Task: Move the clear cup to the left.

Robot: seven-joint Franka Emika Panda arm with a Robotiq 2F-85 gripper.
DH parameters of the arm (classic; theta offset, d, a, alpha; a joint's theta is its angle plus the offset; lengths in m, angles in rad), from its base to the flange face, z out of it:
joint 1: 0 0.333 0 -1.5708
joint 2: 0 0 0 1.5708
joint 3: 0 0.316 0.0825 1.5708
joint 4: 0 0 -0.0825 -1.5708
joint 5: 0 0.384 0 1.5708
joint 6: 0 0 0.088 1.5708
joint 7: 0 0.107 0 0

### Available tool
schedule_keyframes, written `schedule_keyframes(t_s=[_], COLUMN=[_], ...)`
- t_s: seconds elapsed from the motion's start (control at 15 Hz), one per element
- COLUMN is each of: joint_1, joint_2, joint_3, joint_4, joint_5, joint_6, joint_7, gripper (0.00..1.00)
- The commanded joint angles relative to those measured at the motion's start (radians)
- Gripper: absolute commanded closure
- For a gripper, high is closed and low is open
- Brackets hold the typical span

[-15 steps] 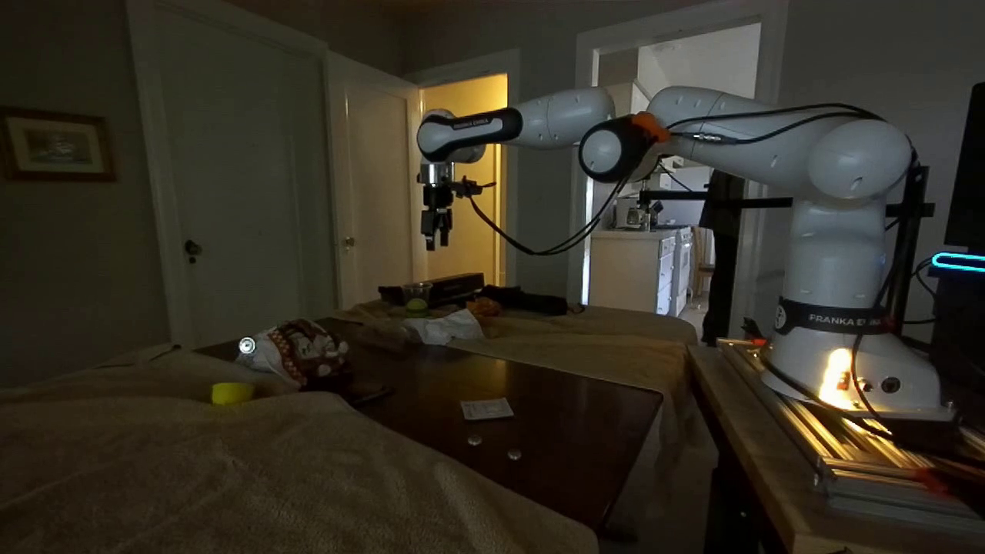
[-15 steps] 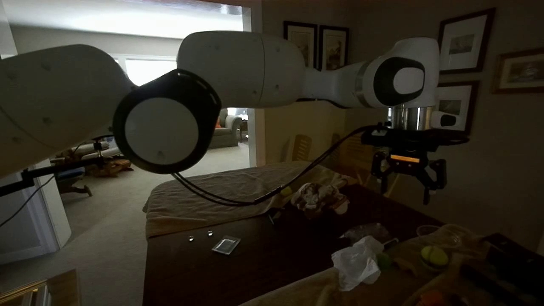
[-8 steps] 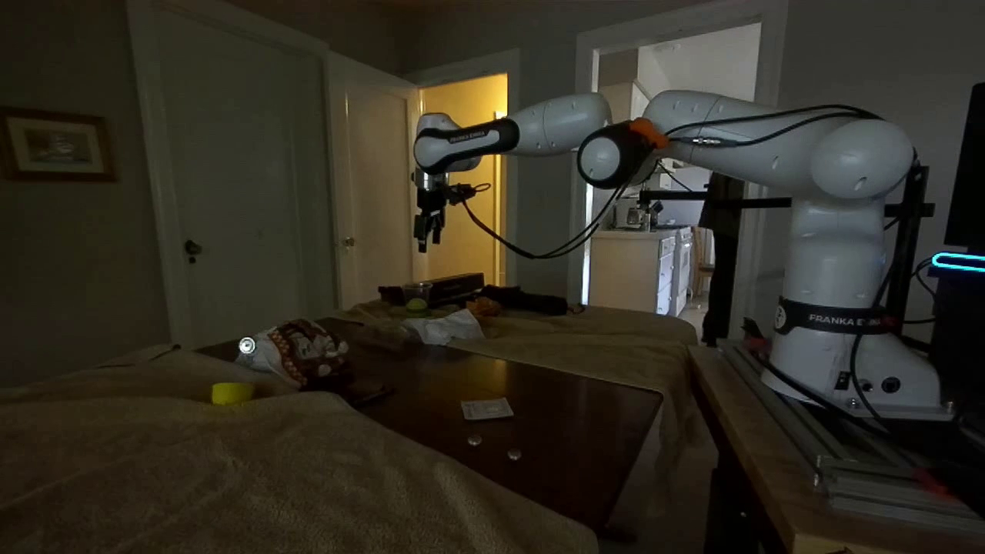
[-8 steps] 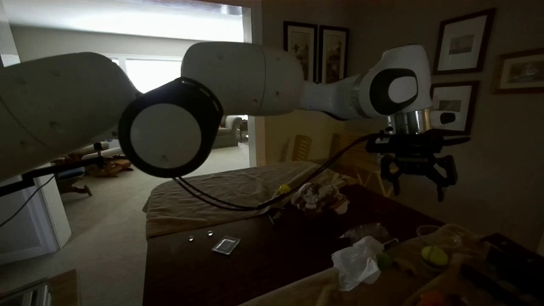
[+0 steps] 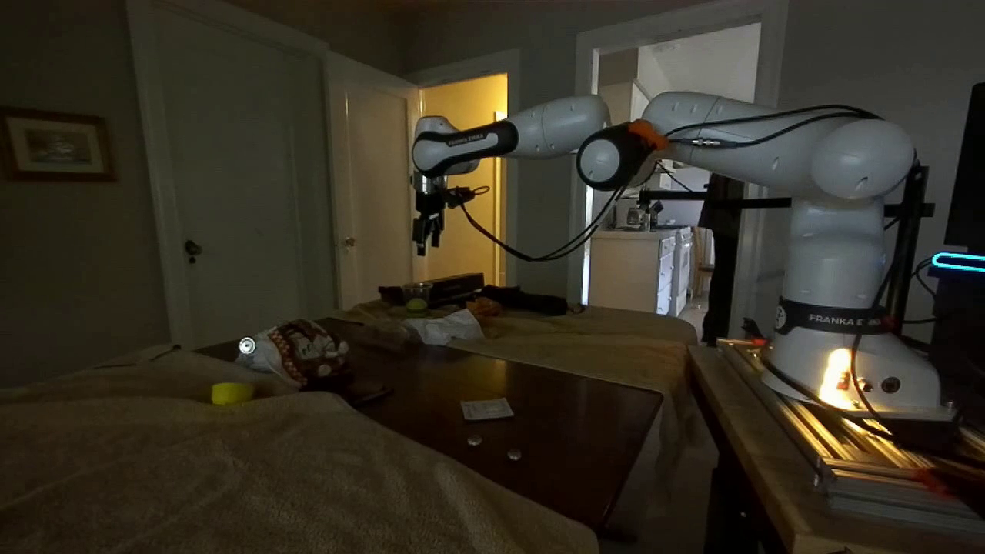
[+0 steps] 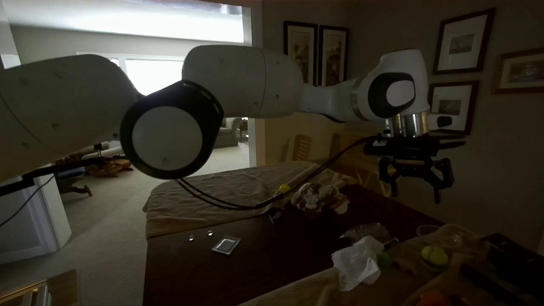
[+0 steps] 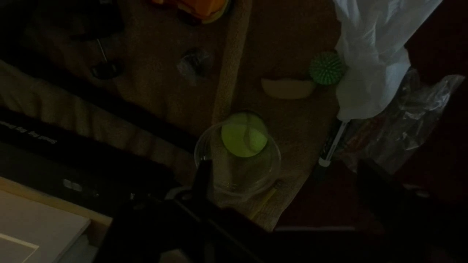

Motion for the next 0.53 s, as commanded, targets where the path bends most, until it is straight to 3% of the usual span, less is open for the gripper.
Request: schedule_keyframes(t_s=[0.0,0.47], joint_1=[-0.007,-0.010], joint_2=[0.036,0.070], joint_3=[0.019,0.055], joint_4=[0.035,0.022], joint_5=[-0.008,0.000], joint_6=[0.040,0.000], joint_7=[-0.008,-0.076], gripper=[0.00,0.00])
